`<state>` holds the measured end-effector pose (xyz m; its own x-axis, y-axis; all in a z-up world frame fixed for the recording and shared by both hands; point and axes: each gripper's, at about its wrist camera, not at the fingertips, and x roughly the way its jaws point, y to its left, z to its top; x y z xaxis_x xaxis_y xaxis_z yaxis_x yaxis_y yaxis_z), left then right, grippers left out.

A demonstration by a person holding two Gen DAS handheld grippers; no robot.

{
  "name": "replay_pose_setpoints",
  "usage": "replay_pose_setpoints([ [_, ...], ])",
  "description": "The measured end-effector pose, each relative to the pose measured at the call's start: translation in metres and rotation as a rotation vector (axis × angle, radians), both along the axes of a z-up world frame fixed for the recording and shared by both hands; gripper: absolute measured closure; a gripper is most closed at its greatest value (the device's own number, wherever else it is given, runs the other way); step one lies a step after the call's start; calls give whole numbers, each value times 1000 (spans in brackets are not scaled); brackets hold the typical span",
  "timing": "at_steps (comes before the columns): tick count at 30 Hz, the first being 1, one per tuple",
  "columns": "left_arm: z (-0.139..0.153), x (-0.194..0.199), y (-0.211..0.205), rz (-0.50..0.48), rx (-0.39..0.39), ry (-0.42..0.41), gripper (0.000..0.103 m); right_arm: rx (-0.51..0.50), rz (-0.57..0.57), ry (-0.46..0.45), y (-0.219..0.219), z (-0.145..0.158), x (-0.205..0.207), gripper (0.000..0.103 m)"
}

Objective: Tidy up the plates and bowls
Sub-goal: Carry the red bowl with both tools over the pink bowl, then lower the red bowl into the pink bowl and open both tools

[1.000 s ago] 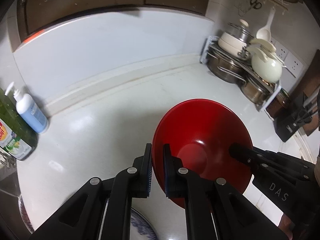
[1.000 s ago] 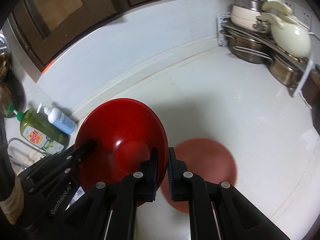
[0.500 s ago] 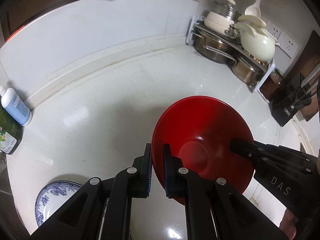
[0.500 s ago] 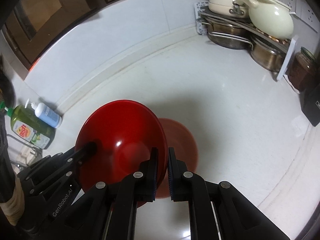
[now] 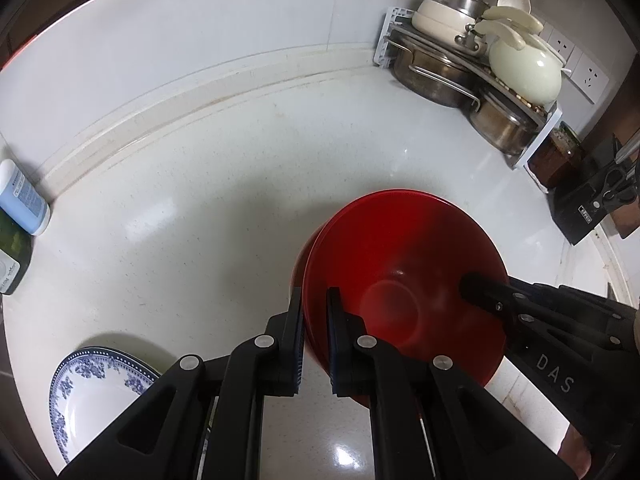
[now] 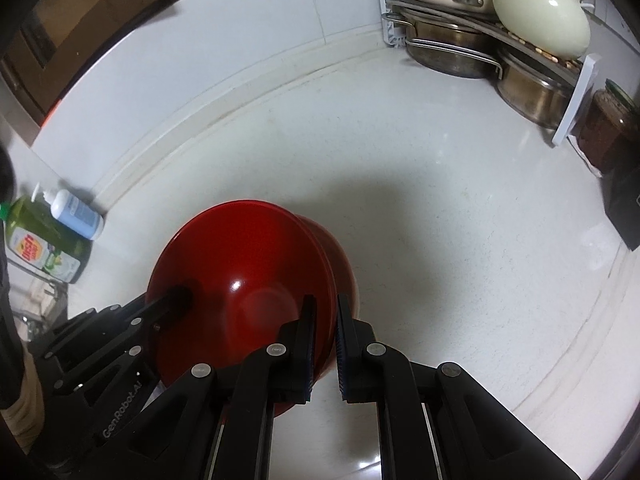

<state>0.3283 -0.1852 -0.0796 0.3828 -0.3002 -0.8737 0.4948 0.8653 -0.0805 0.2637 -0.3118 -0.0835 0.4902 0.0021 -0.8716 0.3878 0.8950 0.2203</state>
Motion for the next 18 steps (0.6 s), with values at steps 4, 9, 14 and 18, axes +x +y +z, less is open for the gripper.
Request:
replay_pose_setpoints([
  [4,-7,1,-2,1,13,14,93,-15,17,12,0,-5,2,92],
  [9,-10,0,-5,-5,37,-4,93,-19,32,25,-1,-12,4,92],
  [14,-11,1,-5,-11,39,-12,92,-29,43,16,-1,-14,3,92],
  [18,-7,1,-4,-11,50,-47,70,-37,49,8,-2,-14,3,92],
])
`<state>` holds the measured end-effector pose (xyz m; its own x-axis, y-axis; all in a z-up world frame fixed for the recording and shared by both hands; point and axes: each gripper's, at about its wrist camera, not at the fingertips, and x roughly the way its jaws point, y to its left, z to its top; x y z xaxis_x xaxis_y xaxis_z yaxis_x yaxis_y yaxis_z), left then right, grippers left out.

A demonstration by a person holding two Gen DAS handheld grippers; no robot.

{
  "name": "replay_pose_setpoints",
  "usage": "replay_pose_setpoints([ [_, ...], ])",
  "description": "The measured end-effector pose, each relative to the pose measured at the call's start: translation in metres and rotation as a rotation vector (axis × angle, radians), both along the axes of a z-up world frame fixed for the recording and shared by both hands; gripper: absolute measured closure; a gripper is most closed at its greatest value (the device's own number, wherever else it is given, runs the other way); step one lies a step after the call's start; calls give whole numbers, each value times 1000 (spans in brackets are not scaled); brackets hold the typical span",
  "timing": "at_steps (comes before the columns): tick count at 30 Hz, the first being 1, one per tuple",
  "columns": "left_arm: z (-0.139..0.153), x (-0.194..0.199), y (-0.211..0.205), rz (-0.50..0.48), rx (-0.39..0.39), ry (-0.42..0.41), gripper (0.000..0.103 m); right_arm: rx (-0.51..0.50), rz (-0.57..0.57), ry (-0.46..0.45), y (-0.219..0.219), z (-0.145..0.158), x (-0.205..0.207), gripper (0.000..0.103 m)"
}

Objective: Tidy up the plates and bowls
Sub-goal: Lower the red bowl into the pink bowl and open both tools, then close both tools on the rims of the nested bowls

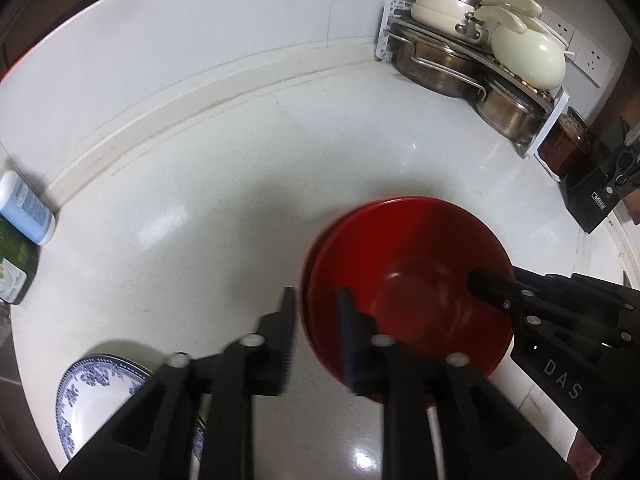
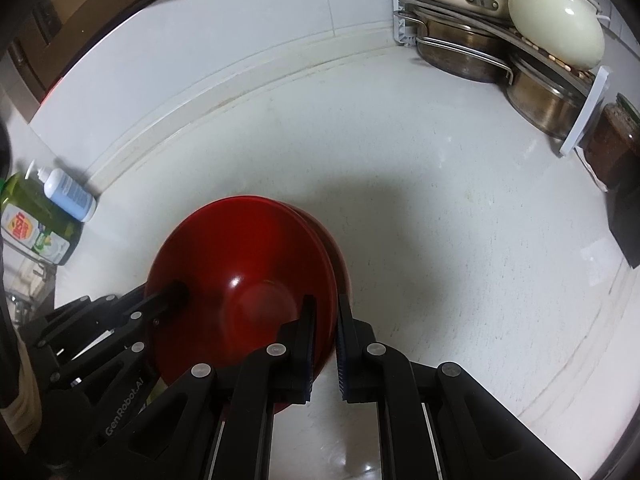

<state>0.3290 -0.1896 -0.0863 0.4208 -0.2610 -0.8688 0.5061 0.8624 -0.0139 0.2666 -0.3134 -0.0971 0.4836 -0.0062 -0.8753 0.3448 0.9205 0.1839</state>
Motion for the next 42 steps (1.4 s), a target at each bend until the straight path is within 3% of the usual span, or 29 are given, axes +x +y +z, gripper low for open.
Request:
replay_pose_setpoints([
  [1,2,0,1,1,-2,-9,63,-1,0,-4,0,0,0,89],
  [3,7,0,2,2,-10,-27,59,-22,-8,-9,0,1,-1,88],
  [5,12,1,6,10,-20,-31,57,-35,-16,-15,-3,3,-3,77],
  [7,17,2,10,15,-34,-34,48,-28,-29,-37,-6,7,-6,67],
  [12,26,6,20,52,-35,-55,41,-3,-63,-77,-9,16,-14,66],
  [17,25,7,28,80,14,-85,40,25,-105,-84,-13,15,-23,65],
  [27,6,3,22,54,29,-33,41,119,-90,-62,-4,-5,-20,66],
  [40,-14,15,5,35,55,28,41,136,-80,-10,-9,-23,-1,66],
  [42,-18,18,3,38,60,49,45,143,-78,-6,-10,-26,1,66],
])
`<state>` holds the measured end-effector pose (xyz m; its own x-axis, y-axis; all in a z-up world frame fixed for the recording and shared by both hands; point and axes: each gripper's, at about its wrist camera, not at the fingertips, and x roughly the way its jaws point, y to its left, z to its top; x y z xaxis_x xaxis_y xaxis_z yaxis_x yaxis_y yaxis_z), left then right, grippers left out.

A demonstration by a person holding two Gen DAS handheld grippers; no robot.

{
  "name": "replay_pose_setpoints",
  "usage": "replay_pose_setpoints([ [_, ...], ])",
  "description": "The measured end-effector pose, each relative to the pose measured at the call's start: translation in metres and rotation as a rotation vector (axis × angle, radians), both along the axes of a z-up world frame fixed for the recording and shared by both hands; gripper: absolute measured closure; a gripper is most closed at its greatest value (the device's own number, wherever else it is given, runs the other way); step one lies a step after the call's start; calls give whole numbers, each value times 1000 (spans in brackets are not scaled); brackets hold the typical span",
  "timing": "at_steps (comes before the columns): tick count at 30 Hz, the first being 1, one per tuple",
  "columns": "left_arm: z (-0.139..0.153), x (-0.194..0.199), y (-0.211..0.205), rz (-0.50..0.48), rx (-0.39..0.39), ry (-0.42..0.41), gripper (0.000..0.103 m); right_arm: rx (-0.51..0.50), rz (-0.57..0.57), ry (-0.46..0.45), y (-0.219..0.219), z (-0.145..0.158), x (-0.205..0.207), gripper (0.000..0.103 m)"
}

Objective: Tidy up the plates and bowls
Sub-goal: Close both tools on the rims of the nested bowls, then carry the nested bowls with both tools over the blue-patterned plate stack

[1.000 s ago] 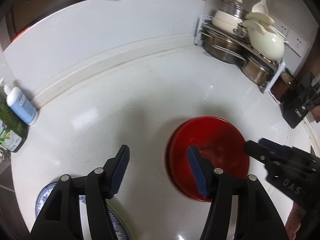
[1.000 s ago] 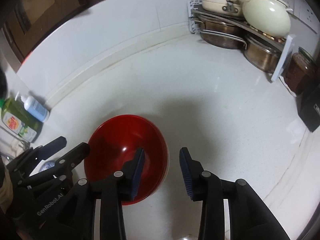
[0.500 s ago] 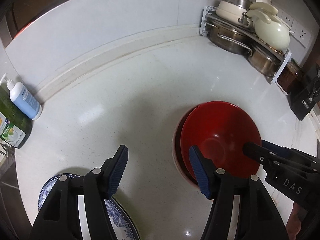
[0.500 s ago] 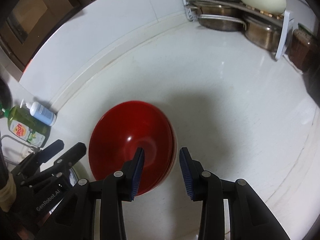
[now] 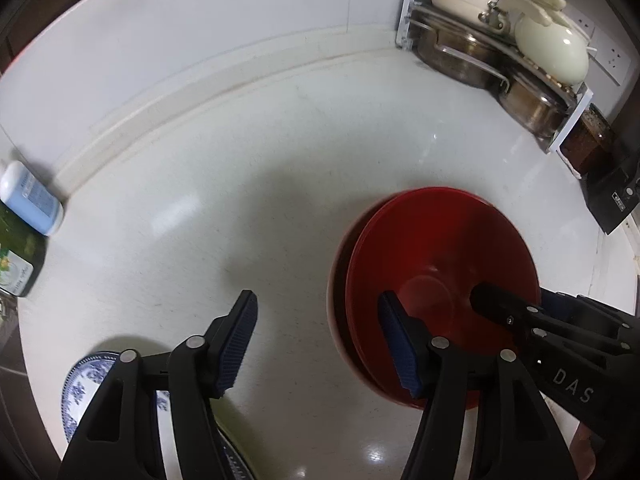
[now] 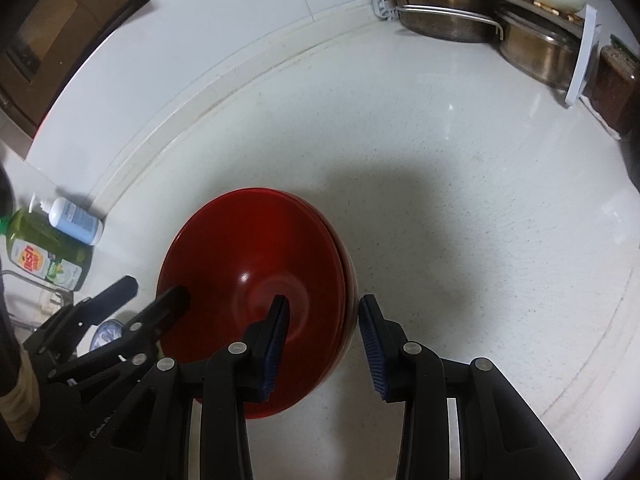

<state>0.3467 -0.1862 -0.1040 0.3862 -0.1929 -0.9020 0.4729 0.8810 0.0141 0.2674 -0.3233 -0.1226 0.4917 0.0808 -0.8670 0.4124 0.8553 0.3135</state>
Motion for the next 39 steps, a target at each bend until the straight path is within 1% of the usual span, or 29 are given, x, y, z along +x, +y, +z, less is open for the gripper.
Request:
replay_pose_setpoints([
  [5,-11,4,-6,6,9,40,57,13,5,37,-5,-10,5,66],
  [8,-14,6,-5,7,-22,86,66,17,6,52,-6,-16,7,68],
  [10,-17,7,-6,1,-38,114,72,20,7,65,-6,-19,8,72],
  [12,-21,8,-6,-1,-63,159,77,36,16,72,-5,-22,9,75],
  [14,-22,8,-5,13,-77,169,77,52,26,73,-5,-23,9,77],
  [19,-20,9,-2,40,-101,190,78,35,30,89,-2,-22,10,78],
  [28,-4,3,12,88,-114,167,78,11,49,91,8,-13,15,79],
  [33,12,-3,37,141,-128,145,78,-1,86,81,21,0,17,79],
  [39,30,-8,78,217,-138,103,78,-18,177,58,57,19,23,79],
])
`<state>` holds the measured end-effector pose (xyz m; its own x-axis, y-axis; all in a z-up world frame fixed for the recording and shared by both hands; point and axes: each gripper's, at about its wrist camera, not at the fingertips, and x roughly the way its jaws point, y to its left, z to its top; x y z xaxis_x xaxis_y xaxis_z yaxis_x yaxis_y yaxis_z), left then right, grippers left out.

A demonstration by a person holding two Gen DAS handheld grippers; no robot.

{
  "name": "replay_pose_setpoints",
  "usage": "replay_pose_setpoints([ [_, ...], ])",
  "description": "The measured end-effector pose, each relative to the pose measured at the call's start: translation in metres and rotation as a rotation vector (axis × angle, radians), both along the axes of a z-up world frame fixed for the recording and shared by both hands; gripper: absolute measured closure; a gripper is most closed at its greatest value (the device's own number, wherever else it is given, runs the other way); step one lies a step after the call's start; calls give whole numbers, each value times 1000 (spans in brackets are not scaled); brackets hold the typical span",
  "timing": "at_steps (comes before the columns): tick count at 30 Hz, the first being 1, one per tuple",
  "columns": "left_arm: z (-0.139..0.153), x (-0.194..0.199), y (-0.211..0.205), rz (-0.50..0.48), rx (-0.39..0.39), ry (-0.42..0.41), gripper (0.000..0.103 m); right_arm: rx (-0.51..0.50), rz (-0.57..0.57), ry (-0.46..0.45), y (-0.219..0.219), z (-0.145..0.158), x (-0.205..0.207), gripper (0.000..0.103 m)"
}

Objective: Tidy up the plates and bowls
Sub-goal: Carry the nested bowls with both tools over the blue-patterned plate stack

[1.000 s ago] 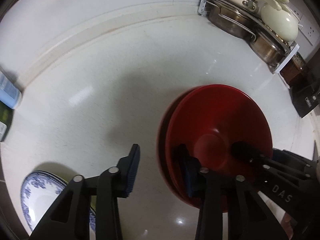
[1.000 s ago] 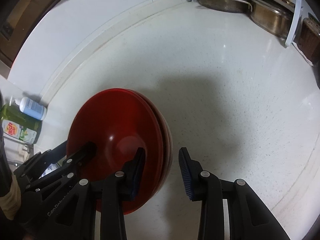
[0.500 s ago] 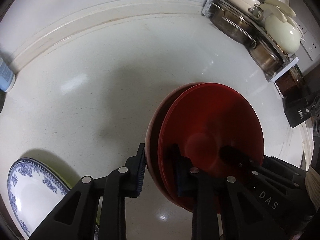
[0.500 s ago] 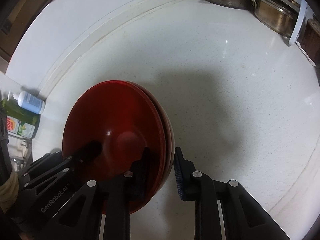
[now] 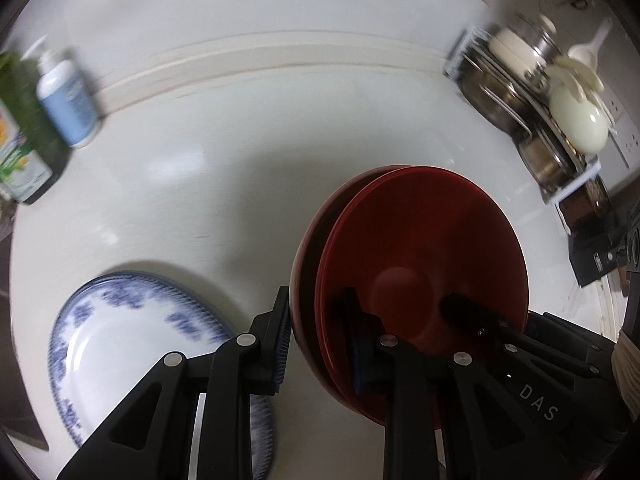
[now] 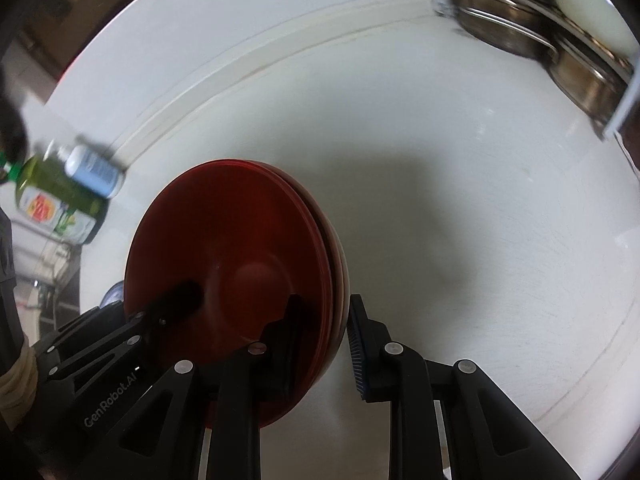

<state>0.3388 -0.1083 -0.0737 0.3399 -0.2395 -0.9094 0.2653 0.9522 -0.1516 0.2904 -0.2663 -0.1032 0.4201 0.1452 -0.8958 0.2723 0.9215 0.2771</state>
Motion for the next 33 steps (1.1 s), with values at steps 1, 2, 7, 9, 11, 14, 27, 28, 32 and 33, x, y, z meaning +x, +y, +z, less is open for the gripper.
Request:
replay_pose_setpoints([
  [1,3,-1,9,16,0,-7,78,0,15,-4,6,3,1,79],
  [2,5,-2,17,29,-2,-10,78,0,30,-9,12,5,2,79],
  [7,15,-7,58,98,-4,-23,78,-9,111,-31,45,18,6,79],
  [9,19,-9,76,125,-3,-31,78,-9,150,-37,61,23,8,79],
  [11,21,-15,93,154,3,-35,78,-8,181,-39,75,27,10,79],
  [14,22,-22,116,191,10,-34,78,-8,237,-42,100,31,13,79],
  [27,12,-47,177,300,28,9,78,4,401,5,179,21,13,79],
  [28,11,-48,179,300,28,15,78,4,405,8,183,20,13,79],
  [32,3,-51,185,295,29,40,78,6,411,28,192,16,10,79],
  [33,1,-51,186,296,28,46,78,7,408,37,194,14,9,79],
])
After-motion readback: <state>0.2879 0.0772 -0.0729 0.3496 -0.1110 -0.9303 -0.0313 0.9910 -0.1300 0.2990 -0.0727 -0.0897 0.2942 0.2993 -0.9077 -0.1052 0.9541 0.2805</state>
